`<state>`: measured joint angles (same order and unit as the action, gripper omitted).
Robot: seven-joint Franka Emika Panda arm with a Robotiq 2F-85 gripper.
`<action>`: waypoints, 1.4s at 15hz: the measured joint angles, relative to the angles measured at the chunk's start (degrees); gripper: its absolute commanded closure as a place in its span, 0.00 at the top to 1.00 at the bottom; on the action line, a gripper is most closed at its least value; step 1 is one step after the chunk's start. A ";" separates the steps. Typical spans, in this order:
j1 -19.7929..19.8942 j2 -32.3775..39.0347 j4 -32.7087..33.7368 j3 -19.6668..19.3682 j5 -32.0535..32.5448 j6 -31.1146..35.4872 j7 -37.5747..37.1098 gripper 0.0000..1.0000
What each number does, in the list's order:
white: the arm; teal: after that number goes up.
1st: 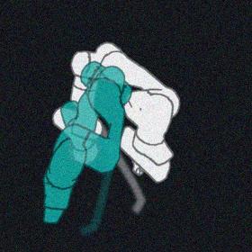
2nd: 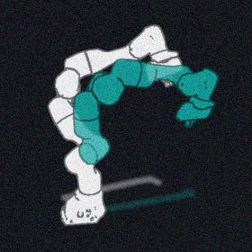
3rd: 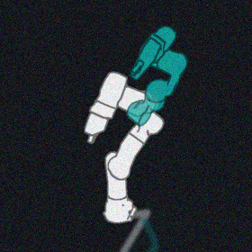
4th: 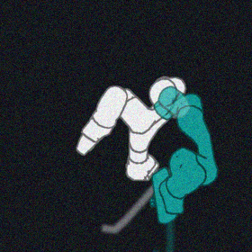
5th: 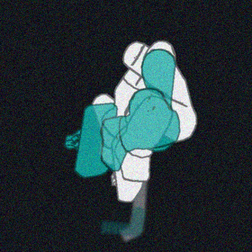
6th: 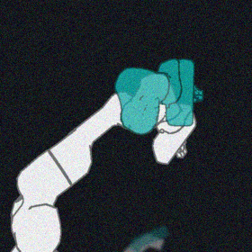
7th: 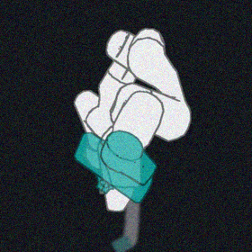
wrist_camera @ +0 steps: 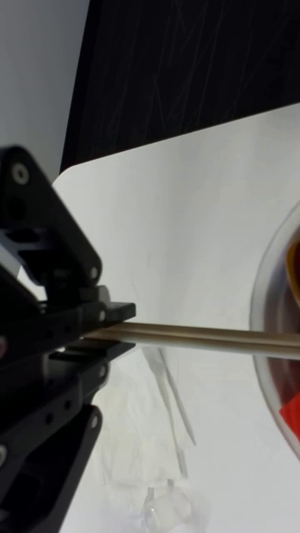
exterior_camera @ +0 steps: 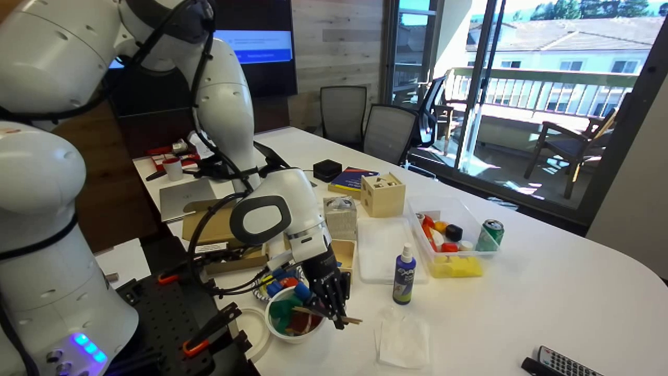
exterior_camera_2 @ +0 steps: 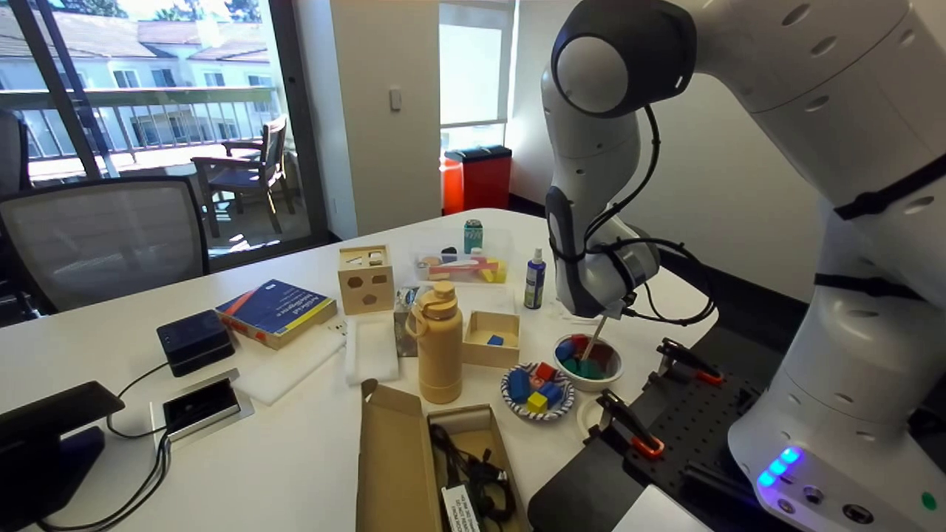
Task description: Use the chopsticks to stir the blocks in the white bowl.
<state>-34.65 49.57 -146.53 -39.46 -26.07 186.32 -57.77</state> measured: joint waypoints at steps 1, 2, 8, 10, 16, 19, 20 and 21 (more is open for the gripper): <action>-0.38 0.42 -0.04 -0.75 -0.49 0.03 0.02 0.03; -0.72 1.02 -0.04 -1.38 -0.80 0.03 0.03 0.03; -3.03 6.06 0.06 -2.27 -0.88 -0.37 0.35 0.03; -3.50 6.33 0.19 -2.08 -0.88 -0.30 1.18 0.03; -1.95 3.10 0.72 0.97 -0.88 1.76 5.00 0.03; -0.17 0.93 0.99 3.06 -0.88 3.13 6.47 0.03; 0.31 0.61 1.06 3.43 -0.91 4.04 6.85 0.03; 0.57 0.49 1.10 3.55 -1.03 5.06 6.92 0.03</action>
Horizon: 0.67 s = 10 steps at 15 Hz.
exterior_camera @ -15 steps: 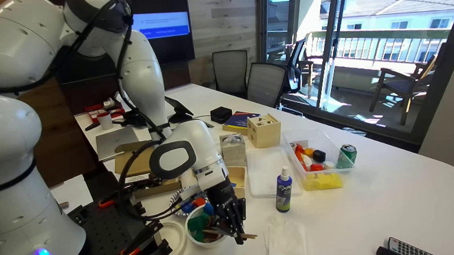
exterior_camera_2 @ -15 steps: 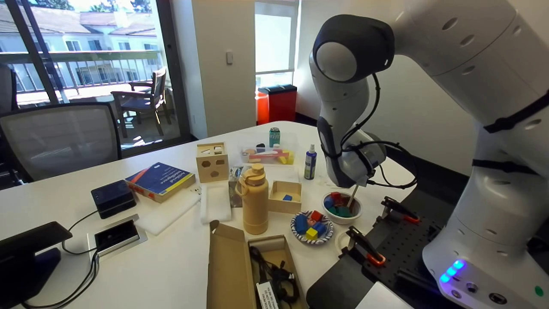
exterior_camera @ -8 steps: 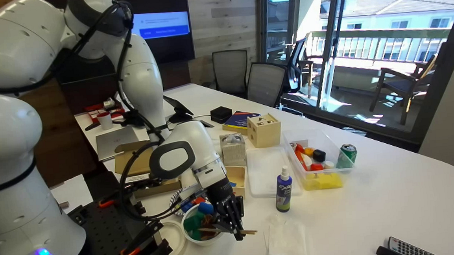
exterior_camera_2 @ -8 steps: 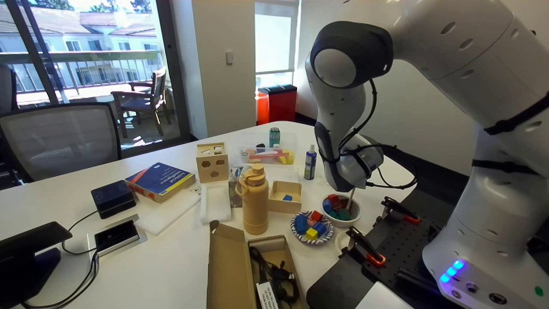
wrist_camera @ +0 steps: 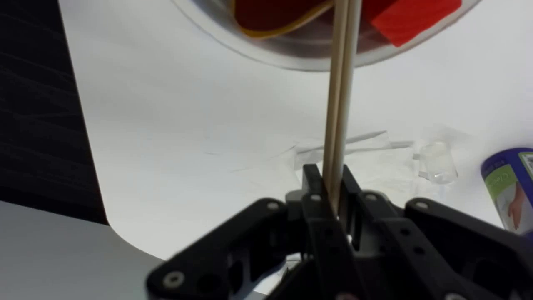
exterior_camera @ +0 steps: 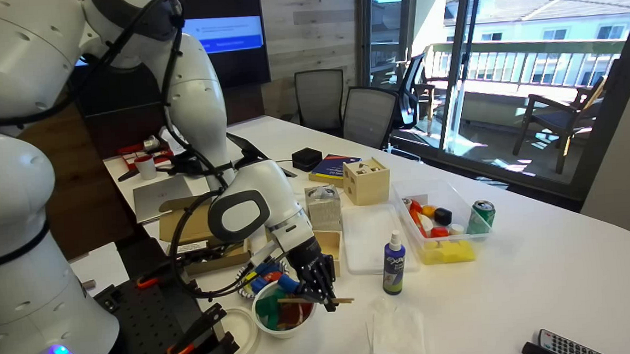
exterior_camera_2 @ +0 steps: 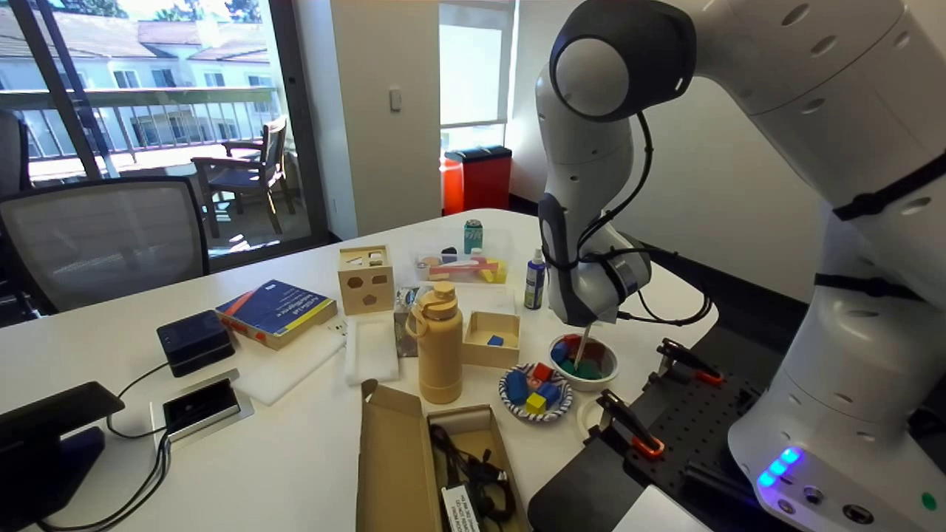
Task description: Use the chopsticks to stir the blocks in the white bowl.
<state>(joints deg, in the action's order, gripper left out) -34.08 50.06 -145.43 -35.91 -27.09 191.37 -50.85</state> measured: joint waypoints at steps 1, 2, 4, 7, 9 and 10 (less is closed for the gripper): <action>0.07 0.01 0.00 0.00 -0.55 0.96 0.08 0.03; 0.04 0.06 0.00 -0.05 -1.63 1.82 0.36 0.03; -0.08 0.21 0.00 -0.18 -4.23 2.91 2.04 0.03; -0.78 1.33 0.00 -0.80 -8.88 3.25 5.05 0.03; -1.90 3.03 0.00 -1.48 -12.59 3.25 7.21 0.03; -2.52 4.00 0.00 -1.71 -14.37 3.25 8.29 0.03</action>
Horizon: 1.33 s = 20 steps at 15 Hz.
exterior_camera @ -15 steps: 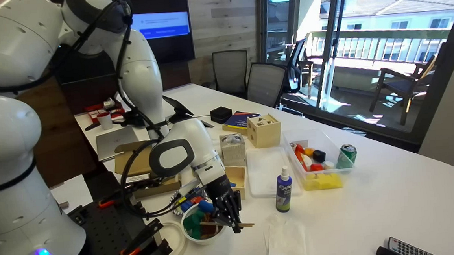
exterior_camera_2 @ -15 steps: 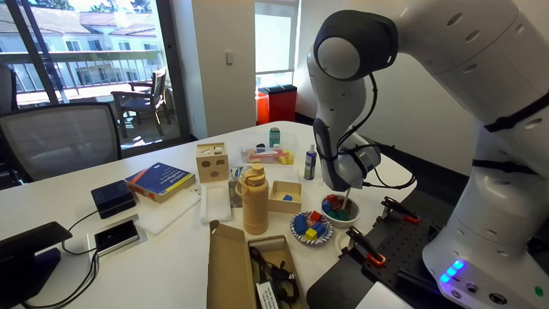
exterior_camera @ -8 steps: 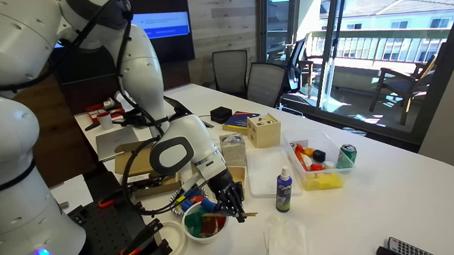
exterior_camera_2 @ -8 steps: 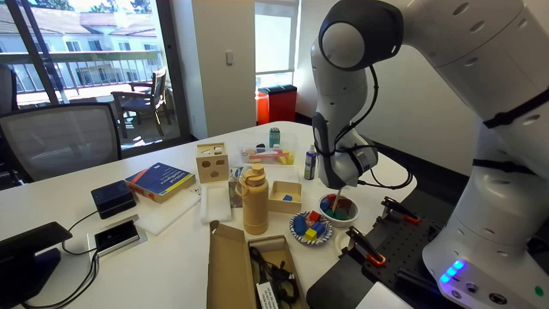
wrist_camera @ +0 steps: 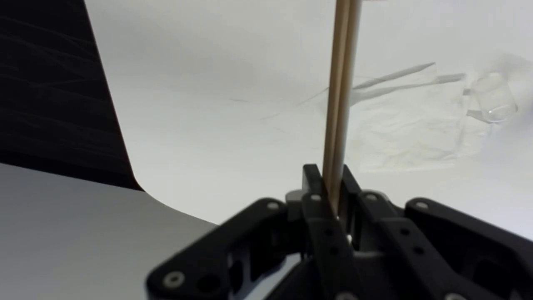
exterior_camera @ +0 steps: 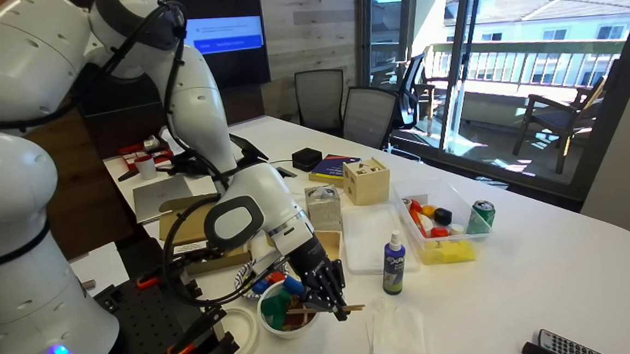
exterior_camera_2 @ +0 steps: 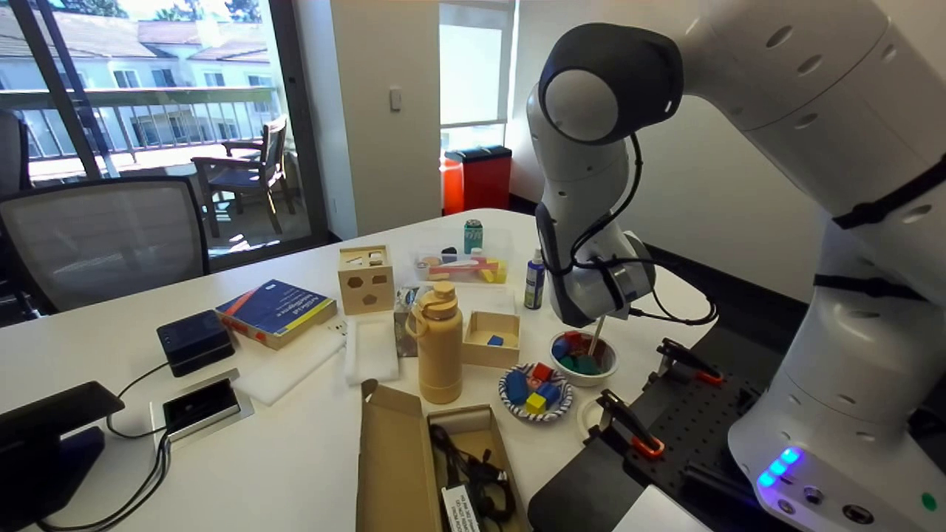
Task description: Use the chopsticks to stir the blocks in the white bowl.
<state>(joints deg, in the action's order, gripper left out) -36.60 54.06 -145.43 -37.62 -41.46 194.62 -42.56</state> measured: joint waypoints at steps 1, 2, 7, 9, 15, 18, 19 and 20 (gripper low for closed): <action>-0.48 0.91 0.01 -0.04 -1.54 0.00 0.99 0.03; -0.82 1.68 0.02 0.02 -2.59 0.00 1.93 0.03; 0.08 1.76 0.62 3.20 -3.33 0.00 6.48 0.03; 2.12 -0.24 1.06 5.43 -3.29 0.02 9.40 0.03; 13.39 -8.10 2.21 14.25 -2.75 2.79 17.24 0.03; 15.80 -9.48 2.95 15.30 -1.61 3.78 18.01 0.03; 15.67 -9.55 3.23 14.87 -1.52 3.78 18.01 0.03; 15.26 -9.55 3.37 14.26 -1.52 3.78 18.00 0.03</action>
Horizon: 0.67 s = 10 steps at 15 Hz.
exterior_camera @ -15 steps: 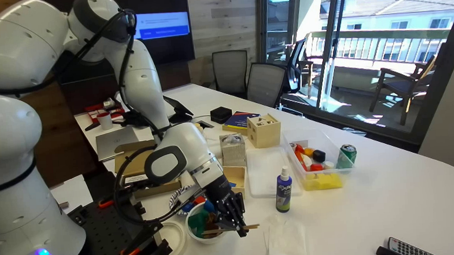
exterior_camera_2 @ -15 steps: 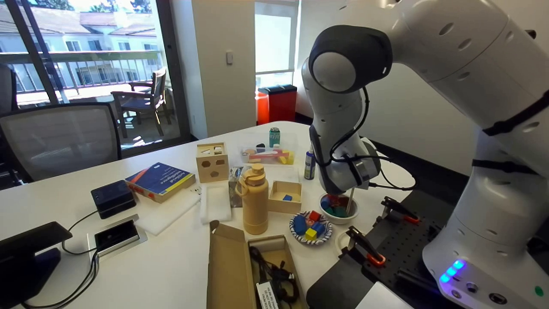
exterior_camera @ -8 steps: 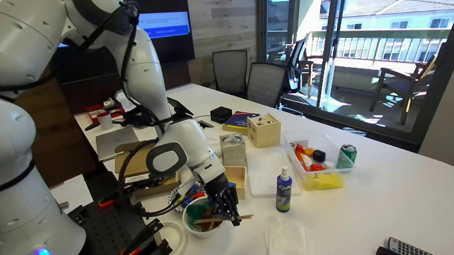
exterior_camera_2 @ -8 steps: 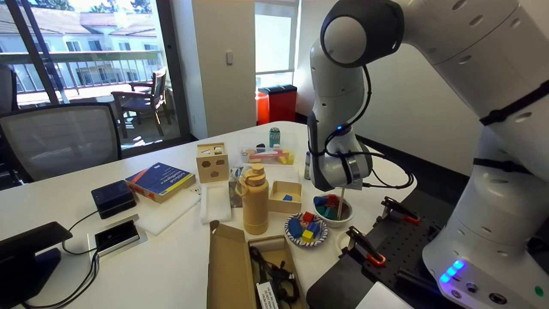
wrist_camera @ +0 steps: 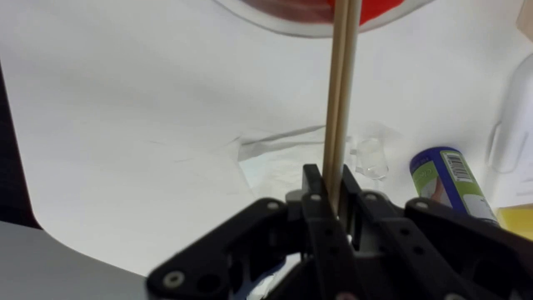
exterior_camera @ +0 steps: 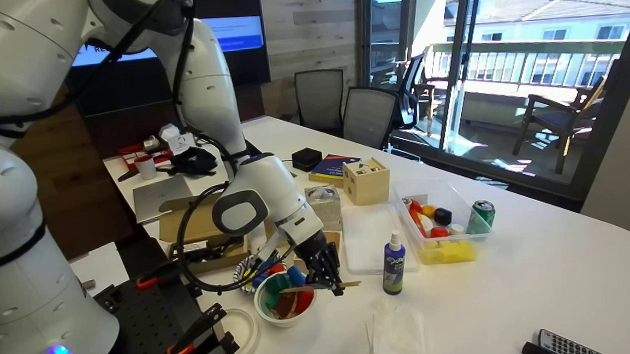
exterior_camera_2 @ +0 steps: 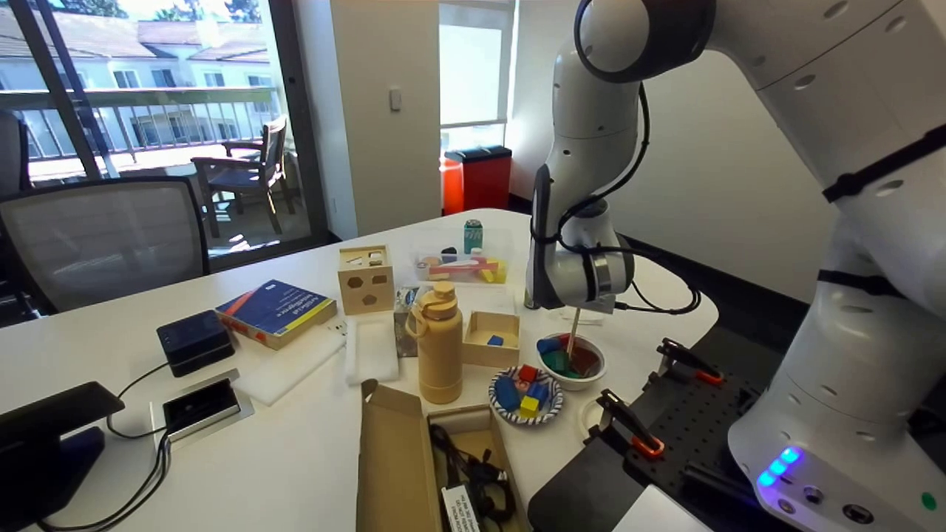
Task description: Use the chopsticks to stir the blocks in the white bowl.
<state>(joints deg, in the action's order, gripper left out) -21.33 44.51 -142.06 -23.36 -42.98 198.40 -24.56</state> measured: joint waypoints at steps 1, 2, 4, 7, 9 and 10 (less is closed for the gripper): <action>-0.49 0.00 0.01 -0.73 -0.01 -0.01 -0.03 0.03; -1.15 0.05 -0.05 -1.65 -0.16 -0.03 -0.08 0.03; -3.01 0.38 -0.29 -3.93 -0.91 -0.08 -0.20 0.03; -5.79 1.81 -1.10 -6.53 -2.24 -0.18 -0.21 0.03; -6.30 2.87 -1.61 -6.41 -3.16 -0.18 0.00 0.03; -6.28 3.38 -1.66 -5.96 -4.19 -0.19 0.66 0.03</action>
<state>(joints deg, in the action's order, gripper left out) -27.61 47.90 -143.72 -29.31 -47.17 198.21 -23.90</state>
